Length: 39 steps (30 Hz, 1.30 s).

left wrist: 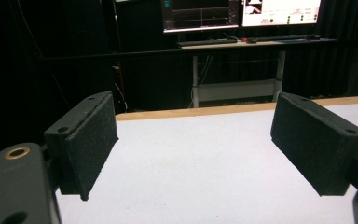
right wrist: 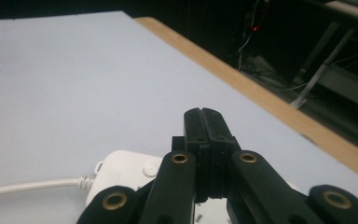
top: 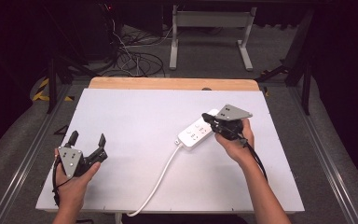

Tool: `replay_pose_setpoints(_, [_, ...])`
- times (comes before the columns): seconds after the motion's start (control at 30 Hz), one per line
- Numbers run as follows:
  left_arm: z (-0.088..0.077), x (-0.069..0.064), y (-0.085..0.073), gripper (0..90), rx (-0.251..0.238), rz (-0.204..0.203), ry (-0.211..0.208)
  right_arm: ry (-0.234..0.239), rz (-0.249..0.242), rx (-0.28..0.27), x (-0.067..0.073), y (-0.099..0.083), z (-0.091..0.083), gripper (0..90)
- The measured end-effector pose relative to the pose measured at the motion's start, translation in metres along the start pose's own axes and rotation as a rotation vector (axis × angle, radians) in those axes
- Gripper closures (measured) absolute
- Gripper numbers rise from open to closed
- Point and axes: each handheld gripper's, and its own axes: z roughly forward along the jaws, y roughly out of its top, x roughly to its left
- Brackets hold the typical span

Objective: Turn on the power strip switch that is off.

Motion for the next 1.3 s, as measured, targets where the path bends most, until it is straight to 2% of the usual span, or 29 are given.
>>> replay_pose_setpoints(0.2, [0.001, 0.000, 0.000, 15.1, 0.001, 0.004, -0.001, 0.059, 0.005, 0.117, 0.012, -0.006, 0.033, 90.0])
replay_pose_setpoints(0.3, [0.001, 0.000, 0.000, 15.1, 0.002, 0.004, -0.002, 0.079, 0.017, 0.153, 0.017, -0.011, 0.045, 90.0])
replay_pose_setpoints(0.63, [0.001, 0.000, 0.000, 15.2, 0.001, 0.004, -0.003, 0.097, 0.033, 0.230, 0.020, -0.019, 0.064, 90.0])
replay_pose_setpoints(1.0, [0.001, 0.000, 0.000, 15.2, 0.002, 0.003, -0.004, 0.101, 0.044, 0.239, 0.019, -0.023, 0.070, 90.0])
replay_pose_setpoints(1.07, [0.000, -0.001, 0.000, 15.2, 0.003, 0.001, -0.005, 0.099, 0.064, 0.239, 0.019, -0.022, 0.071, 90.0])
replay_pose_setpoints(1.3, [0.000, -0.001, -0.001, 15.3, 0.003, 0.001, -0.006, 0.094, 0.077, 0.251, 0.019, -0.022, 0.073, 90.0])
